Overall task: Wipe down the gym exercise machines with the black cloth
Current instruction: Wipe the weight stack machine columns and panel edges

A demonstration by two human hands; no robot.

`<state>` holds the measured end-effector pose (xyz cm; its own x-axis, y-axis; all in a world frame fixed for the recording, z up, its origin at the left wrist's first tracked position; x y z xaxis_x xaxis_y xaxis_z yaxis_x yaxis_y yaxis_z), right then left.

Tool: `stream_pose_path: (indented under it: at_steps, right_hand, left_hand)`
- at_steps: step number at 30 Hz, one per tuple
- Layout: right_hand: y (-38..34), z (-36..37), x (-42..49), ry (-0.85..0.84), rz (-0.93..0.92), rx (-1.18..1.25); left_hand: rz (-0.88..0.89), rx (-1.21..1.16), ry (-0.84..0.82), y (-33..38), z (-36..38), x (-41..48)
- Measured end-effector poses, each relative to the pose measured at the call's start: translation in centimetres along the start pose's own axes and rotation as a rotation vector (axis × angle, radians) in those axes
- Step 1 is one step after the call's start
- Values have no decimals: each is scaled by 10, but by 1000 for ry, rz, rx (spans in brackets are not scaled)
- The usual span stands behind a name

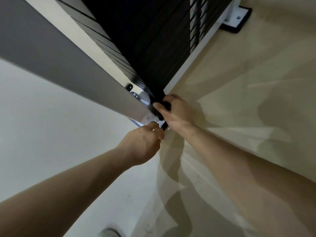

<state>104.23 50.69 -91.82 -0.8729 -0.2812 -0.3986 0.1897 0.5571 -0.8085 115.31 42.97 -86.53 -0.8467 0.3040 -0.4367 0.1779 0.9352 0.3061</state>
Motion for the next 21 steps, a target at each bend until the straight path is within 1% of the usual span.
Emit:
stream_pose_path:
  at_steps: [3,6,8,9,12,13,18,20,21]
  right_hand:
    - [-5,10,-10,-12,1,-20]
    - [-6,19,-19,8,6,107]
    - [-3,20,-16,23,49,183]
    - [-2,17,-13,45,86,210]
    - [-2,6,-6,215,190,272]
    - [-3,8,-8,239,212,274]
    - [-7,30,-41,155,236,350]
    - [-8,30,-53,131,254,349]
    - [-10,35,-61,93,271,342]
  left_hand:
    - [3,-3,-51,1,8,-6]
    - [7,3,-68,-2,14,-10]
    - [-4,-11,-74,-7,16,-11]
    - [-5,-16,-78,-9,17,-10]
    - [-1,-21,-79,-12,20,-8]
    - [-3,-28,-73,-13,20,-8]
    - [47,-64,-95,-5,26,-22]
    - [46,-48,-111,-2,29,-34]
    - [39,-42,-114,0,30,-42]
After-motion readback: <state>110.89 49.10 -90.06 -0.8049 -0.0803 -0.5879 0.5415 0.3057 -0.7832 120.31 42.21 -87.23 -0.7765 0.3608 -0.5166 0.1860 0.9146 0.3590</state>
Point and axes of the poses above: each hand's wrist, its own x-axis towards the middle knuckle, its own z-axis out of the palm, y = z × x, the point moved 7 cm from there along x, towards the middle knuckle, and after that the axes turned 13 degrees about z, right-handed, at the moved point
